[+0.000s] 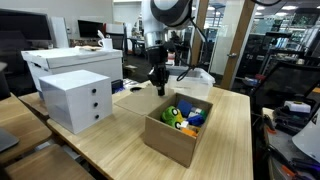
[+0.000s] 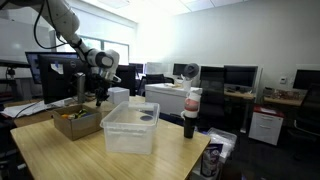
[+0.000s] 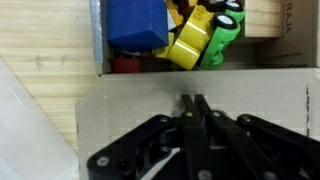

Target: Open the box completely

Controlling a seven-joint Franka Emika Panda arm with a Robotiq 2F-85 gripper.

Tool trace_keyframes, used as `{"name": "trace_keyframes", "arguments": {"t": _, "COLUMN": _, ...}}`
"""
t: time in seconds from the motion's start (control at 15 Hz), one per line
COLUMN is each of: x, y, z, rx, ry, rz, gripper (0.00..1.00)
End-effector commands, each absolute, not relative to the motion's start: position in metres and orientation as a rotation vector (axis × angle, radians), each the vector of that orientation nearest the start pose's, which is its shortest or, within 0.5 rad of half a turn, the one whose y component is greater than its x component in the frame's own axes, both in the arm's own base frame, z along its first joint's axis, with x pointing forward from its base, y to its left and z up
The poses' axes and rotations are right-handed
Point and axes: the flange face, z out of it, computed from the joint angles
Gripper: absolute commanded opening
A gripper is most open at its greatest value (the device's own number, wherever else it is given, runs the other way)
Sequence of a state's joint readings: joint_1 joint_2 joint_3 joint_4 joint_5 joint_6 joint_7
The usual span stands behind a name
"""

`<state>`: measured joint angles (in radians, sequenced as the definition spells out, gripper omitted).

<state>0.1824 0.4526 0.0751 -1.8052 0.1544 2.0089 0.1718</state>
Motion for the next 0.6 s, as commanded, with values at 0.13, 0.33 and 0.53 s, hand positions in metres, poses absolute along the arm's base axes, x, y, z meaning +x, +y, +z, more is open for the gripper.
{"name": "trace_keyframes", "arguments": {"t": 0.13, "x": 0.608, "y": 0.164, "z": 0.358, "rx": -3.061, "ry": -0.047, "rz": 0.327, "gripper": 0.55}}
{"name": "trace_keyframes", "arguments": {"t": 0.33, "x": 0.608, "y": 0.155, "z": 0.380, "rx": -3.068, "ry": -0.029, "rz": 0.275, "gripper": 0.72}}
{"name": "trace_keyframes", "arguments": {"t": 0.53, "x": 0.602, "y": 0.146, "z": 0.398, "rx": -3.067, "ry": -0.084, "rz": 0.219, "gripper": 0.87}}
